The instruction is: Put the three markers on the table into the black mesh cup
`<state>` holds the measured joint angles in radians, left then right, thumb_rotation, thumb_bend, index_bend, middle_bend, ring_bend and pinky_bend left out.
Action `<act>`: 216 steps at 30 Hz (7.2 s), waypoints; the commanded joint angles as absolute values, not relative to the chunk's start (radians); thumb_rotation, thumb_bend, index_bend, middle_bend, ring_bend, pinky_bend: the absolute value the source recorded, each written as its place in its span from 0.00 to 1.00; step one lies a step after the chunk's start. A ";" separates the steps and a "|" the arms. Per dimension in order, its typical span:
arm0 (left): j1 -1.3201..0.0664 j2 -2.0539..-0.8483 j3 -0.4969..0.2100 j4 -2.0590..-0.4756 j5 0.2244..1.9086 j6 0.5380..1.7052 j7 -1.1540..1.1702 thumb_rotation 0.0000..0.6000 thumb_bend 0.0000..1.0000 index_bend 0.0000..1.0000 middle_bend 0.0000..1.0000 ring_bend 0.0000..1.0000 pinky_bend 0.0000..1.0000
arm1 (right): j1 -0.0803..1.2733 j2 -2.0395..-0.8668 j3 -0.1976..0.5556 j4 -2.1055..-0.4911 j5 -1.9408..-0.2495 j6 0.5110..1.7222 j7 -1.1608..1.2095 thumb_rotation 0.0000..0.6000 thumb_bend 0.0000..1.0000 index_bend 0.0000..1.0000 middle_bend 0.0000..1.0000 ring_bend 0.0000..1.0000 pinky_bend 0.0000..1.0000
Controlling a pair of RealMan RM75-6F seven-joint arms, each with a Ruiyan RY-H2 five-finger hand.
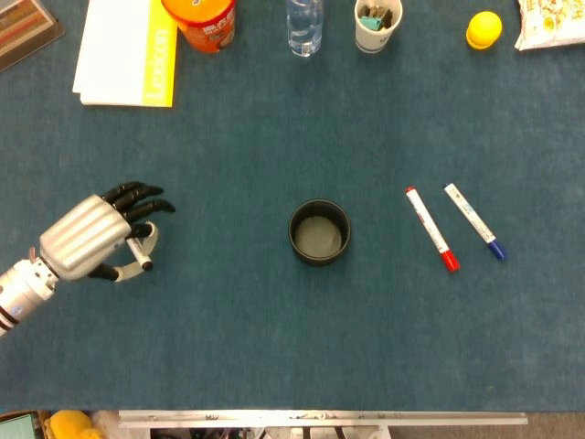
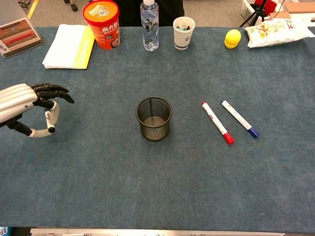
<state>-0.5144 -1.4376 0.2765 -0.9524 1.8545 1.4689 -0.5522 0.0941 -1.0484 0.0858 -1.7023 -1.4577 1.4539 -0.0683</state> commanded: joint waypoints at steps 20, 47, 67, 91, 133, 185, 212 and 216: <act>-0.790 -1.130 0.099 -1.722 1.659 1.066 -0.948 1.00 0.23 0.66 0.22 0.12 0.17 | 0.116 -1.044 0.093 -1.672 -1.466 1.431 -0.030 1.00 0.09 0.18 0.26 0.10 0.19; -0.860 -1.281 -0.052 -1.777 1.491 0.897 -0.906 1.00 0.23 0.65 0.22 0.11 0.17 | 0.118 -1.008 0.095 -1.684 -1.468 1.436 0.003 1.00 0.09 0.18 0.26 0.10 0.19; -0.887 -1.373 -0.155 -1.754 1.321 0.791 -0.842 1.00 0.23 0.65 0.21 0.10 0.17 | 0.118 -1.004 0.097 -1.662 -1.463 1.436 0.032 1.00 0.09 0.18 0.26 0.10 0.19; -0.866 -1.350 -0.128 -1.687 1.432 0.771 -0.710 1.00 0.23 0.22 0.02 0.00 0.08 | 0.123 -0.993 0.098 -1.643 -1.479 1.436 0.059 1.00 0.09 0.18 0.26 0.10 0.19; -0.243 -1.138 -0.020 -1.634 1.351 1.507 0.050 1.00 0.23 0.26 0.06 0.00 0.08 | 0.322 -1.049 -0.007 -1.523 -1.876 1.318 -0.045 1.00 0.12 0.42 0.34 0.14 0.22; -0.165 -1.079 -0.069 -1.670 1.385 1.439 -0.044 1.00 0.23 0.25 0.04 0.00 0.08 | 0.568 -1.600 -0.155 -0.964 -2.051 1.239 -0.222 1.00 0.17 0.52 0.33 0.13 0.15; -0.155 -1.060 -0.075 -1.680 1.407 1.421 -0.077 1.00 0.23 0.25 0.03 0.00 0.08 | 0.542 -1.657 -0.178 -0.882 -1.993 1.314 -0.244 1.00 0.23 0.53 0.16 0.00 0.00; -0.155 -1.059 -0.075 -1.681 1.408 1.419 -0.075 1.00 0.23 0.25 0.03 0.00 0.08 | 0.540 -1.670 -0.184 -0.863 -1.992 1.325 -0.234 1.00 0.23 0.52 0.14 0.00 0.00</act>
<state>-0.1551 -1.0588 -0.0753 -1.6806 1.4084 1.4190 -0.0755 0.5407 -1.6662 -0.1815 -0.8679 -1.9923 1.3237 -0.2369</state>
